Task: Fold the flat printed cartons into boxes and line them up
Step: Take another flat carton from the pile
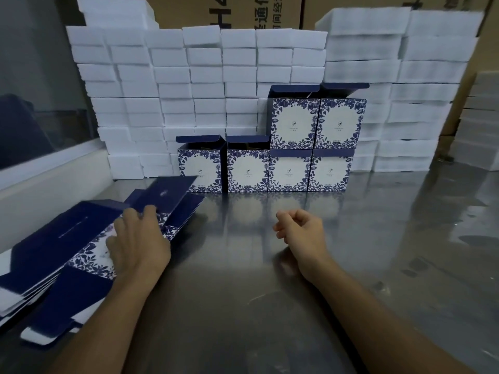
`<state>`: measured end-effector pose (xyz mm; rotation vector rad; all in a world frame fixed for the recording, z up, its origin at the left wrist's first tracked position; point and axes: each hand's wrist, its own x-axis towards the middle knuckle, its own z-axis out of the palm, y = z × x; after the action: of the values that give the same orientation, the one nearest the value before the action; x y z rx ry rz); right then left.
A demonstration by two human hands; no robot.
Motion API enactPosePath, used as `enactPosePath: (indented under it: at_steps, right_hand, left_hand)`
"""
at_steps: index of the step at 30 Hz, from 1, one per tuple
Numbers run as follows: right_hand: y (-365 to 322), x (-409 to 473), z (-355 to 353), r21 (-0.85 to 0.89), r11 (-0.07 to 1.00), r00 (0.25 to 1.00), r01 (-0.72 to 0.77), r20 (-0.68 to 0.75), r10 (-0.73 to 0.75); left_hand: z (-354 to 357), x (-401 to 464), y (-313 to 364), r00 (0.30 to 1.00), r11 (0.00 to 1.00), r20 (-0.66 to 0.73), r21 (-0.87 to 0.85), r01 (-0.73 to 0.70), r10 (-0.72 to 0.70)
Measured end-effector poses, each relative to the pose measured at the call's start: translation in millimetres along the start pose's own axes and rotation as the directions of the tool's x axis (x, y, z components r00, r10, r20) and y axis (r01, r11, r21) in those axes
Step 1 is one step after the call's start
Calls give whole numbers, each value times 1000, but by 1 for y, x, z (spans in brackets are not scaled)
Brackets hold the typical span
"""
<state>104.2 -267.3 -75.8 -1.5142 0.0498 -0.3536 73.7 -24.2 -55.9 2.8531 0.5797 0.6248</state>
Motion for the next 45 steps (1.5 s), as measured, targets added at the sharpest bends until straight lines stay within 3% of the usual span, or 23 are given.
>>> enactPosePath:
  at_steps: [4,7,11,15,21,24,28,32,35,40,45]
  right_hand:
    - [0,0,0,-11,1000,1000,-2,5,2]
    - [0,-1,0,-34,999,1000,17,15,-16]
    - [-7,-9,3,-48,993,978,105,186,-94]
    - [-14,-24,18,-42,987,900,155,417,-123]
    - [-15,-28,34,76,994,928,77,359,-99]
    - [-15,-23,31,149,988,958,39,275,-79]
    - [-11,-9,20,110,987,993,115,24,-118]
    - [-11,6,1,65,977,961,204,-205,-187]
    - [-8,16,-14,-15,971,909,239,-348,-229]
    - [-5,19,-20,-12,986,904,167,-398,-158]
    - [-13,13,-18,48,974,932,223,-302,-199]
  left_hand:
    - [-7,-4,2,931,985,-361,-133,-113,58]
    - [-10,-10,13,850,963,-501,-105,-247,164]
    - [-6,-23,35,767,902,-537,-29,-432,350]
    - [3,-35,51,701,814,-491,29,-580,517]
    - [9,-39,60,608,707,-538,-32,-707,584]
    - [12,-42,63,616,670,-491,-85,-737,615]
    - [9,-36,58,651,710,-504,-100,-697,568]
    - [6,-25,45,750,856,-540,-101,-508,381]
    - [3,-19,38,842,896,-462,-189,-402,280]
    - [13,-16,33,930,758,-256,-541,-364,264]
    - [18,-14,31,941,686,-197,-645,-336,276]
